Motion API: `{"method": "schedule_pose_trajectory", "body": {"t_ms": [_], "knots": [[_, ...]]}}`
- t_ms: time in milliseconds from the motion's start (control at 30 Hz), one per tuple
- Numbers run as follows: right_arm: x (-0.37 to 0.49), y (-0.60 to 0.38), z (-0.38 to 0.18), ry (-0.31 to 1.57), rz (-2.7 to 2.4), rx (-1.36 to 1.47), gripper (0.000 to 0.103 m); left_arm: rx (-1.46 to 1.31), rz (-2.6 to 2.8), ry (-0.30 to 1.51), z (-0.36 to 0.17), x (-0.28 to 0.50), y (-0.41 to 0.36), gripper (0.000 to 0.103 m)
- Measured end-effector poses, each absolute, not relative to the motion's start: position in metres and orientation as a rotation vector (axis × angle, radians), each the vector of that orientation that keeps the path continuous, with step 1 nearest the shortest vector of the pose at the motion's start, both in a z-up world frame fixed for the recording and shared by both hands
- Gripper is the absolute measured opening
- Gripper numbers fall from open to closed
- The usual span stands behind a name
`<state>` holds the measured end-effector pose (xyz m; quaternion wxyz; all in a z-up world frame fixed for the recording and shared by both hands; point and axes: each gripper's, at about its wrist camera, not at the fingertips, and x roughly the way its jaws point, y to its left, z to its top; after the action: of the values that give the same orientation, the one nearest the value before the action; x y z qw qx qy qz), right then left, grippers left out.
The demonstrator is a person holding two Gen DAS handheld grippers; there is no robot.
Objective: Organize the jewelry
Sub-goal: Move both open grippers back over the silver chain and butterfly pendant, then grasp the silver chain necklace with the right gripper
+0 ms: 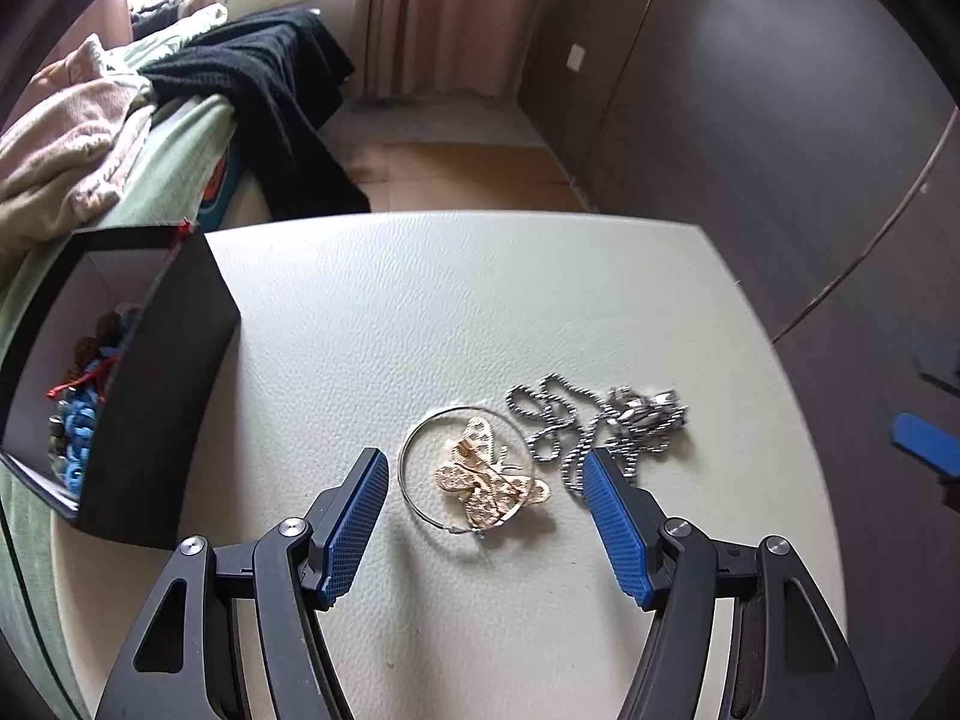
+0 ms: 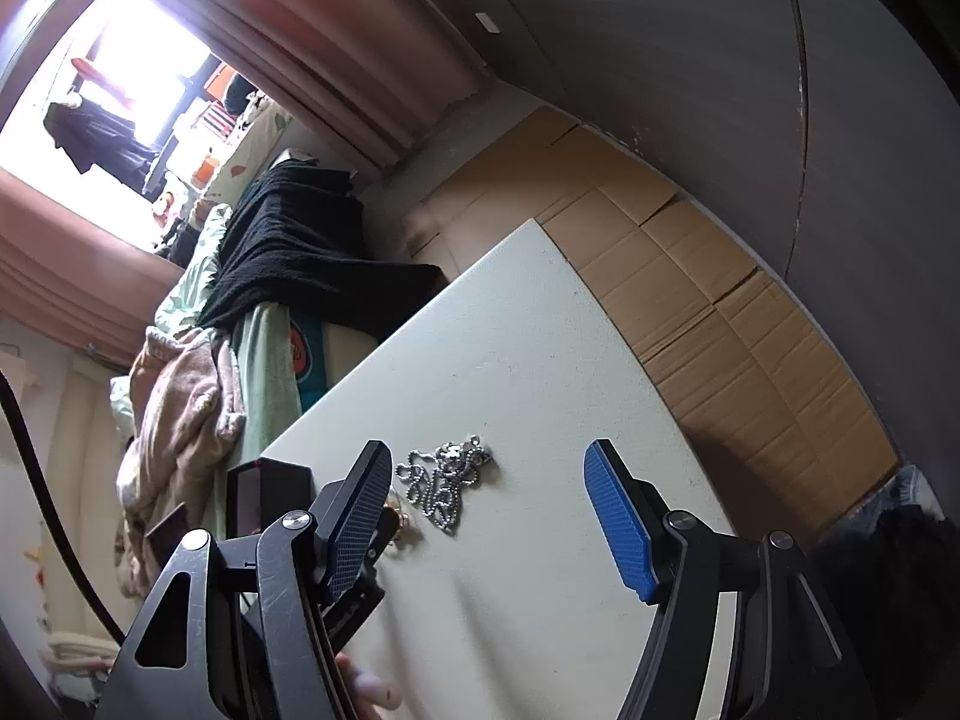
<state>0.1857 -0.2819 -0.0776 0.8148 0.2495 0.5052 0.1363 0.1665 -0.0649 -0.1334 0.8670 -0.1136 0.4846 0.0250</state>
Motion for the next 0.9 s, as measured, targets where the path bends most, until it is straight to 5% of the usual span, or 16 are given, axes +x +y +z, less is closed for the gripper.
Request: {"method": "schedule_pose_trajectory", "body": {"t_ms": [267, 400, 733, 900], "knots": [[0.189, -0.272, -0.082, 1.09, 0.277, 0.473, 0.067, -0.189, 0.1, 1.011, -0.141, 0.171, -0.069, 0.067], [0.192, -0.26, -0.09, 1.106, 0.27, 0.421, 0.067, -0.141, 0.132, 1.023, -0.14, 0.17, -0.07, 0.052], [0.203, -0.229, -0.116, 1.181, 0.305, 0.375, 0.067, -0.3, 0.07, 1.018, -0.127, 0.167, -0.039, 0.052], [0.209, -0.226, -0.131, 1.226, 0.361, 0.466, 0.055, -0.348, 0.063, 0.975, -0.111, 0.159, -0.026, 0.052]]}}
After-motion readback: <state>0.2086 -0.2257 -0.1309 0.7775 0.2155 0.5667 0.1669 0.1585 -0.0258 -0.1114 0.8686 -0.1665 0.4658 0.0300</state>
